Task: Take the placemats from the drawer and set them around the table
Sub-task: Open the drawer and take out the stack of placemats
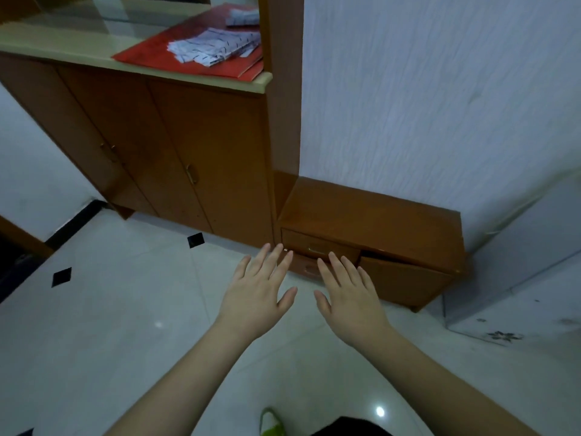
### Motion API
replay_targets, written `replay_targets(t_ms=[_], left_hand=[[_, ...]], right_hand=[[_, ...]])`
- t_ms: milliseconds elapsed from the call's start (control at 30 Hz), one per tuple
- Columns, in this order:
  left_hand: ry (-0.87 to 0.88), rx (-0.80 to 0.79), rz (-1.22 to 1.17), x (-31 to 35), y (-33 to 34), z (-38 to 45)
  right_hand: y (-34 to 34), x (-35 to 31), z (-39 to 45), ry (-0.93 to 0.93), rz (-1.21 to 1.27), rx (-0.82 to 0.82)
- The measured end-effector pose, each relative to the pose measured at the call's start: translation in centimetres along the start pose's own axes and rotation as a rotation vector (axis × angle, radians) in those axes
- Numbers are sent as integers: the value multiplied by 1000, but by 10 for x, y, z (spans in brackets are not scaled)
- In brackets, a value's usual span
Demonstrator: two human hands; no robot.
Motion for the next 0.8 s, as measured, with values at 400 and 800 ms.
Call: replay_targets(t_ms=[400, 800], left_hand=[[178, -38, -53, -36, 57, 144], [193, -108, 22, -51, 124, 283]], right_hand=[[24, 53, 101, 182, 23, 33], [78, 118, 236, 202, 77, -23]])
Point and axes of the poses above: each hand's wrist, its own z-axis towards the middle knuckle, its own y-axis out of the palm, x = y × z, the point moved 4 cm from there along z, towards the middle knuckle, and after that the axes turned 7 degrees about y, right-handed, at the moved point
